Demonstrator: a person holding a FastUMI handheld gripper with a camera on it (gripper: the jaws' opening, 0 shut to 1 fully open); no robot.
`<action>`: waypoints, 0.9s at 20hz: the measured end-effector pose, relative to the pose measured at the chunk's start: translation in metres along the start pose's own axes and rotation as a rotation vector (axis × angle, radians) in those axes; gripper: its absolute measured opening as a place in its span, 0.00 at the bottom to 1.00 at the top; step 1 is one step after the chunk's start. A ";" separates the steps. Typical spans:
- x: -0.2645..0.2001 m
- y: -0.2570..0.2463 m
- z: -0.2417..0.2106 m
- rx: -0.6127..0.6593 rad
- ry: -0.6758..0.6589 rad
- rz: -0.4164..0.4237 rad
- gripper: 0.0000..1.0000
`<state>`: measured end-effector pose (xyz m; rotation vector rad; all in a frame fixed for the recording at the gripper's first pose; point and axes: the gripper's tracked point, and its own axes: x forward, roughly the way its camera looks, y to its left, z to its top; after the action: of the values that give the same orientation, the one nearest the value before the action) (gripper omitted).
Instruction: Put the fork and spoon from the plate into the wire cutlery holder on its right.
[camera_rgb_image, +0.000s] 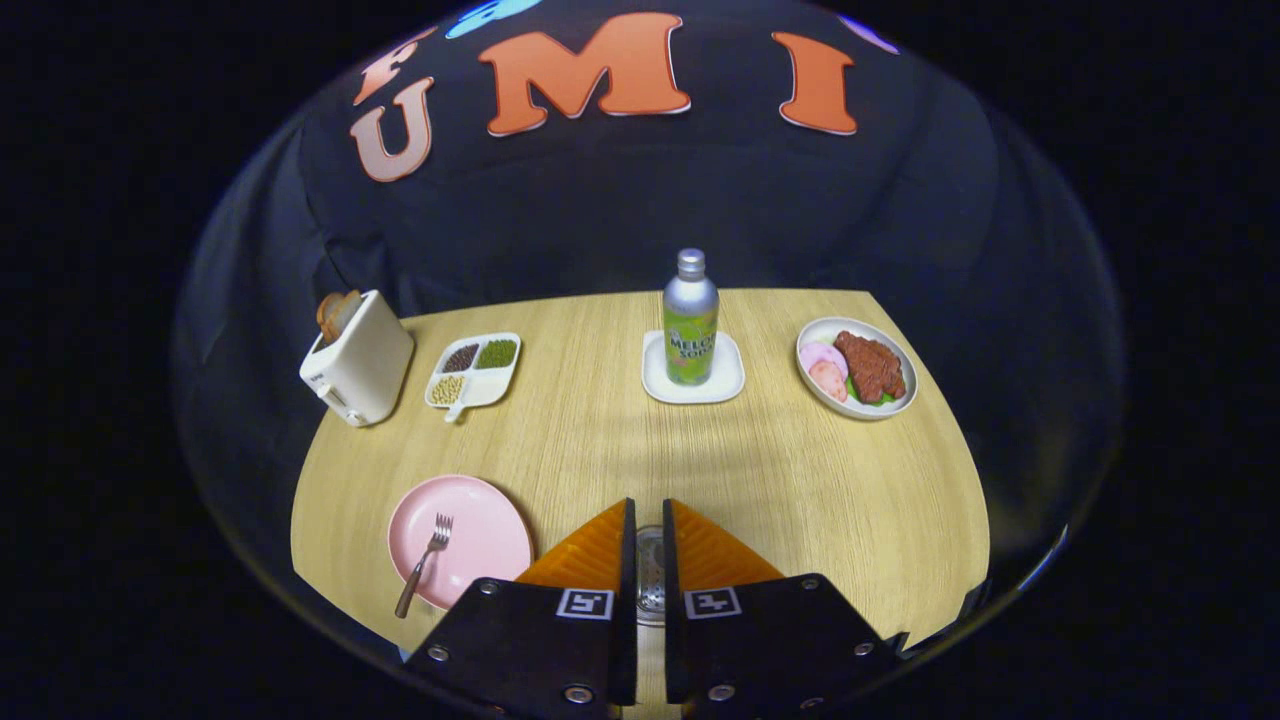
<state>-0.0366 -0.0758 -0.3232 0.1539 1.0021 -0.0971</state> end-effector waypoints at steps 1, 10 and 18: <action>-0.004 0.004 0.011 0.000 -0.055 -0.002 0.13; -0.042 0.051 0.070 -0.023 -0.388 0.034 0.56; -0.053 0.101 0.077 -0.067 -0.473 -0.005 0.92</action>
<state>0.0146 0.0112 -0.2293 0.0615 0.5332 -0.0984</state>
